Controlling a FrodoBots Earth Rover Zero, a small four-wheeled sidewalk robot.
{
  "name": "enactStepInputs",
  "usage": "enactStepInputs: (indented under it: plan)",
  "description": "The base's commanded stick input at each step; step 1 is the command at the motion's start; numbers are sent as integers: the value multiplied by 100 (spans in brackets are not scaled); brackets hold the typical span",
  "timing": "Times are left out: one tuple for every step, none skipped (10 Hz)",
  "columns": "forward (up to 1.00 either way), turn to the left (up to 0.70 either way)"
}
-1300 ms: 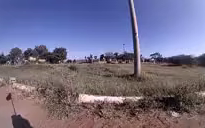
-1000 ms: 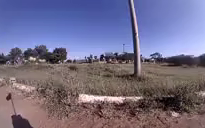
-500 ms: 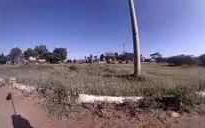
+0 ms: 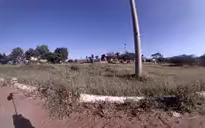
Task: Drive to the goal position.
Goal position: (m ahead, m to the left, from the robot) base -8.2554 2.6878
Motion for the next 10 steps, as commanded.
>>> enactStepInputs:
  plan:
    - [0,70]
    - [0,70]
    - [0,70]
    - [0,70]
    - [0,70]
    - [0,70]
    - [0,70]
    - [0,70]
    - [0,70]
    - [0,70]
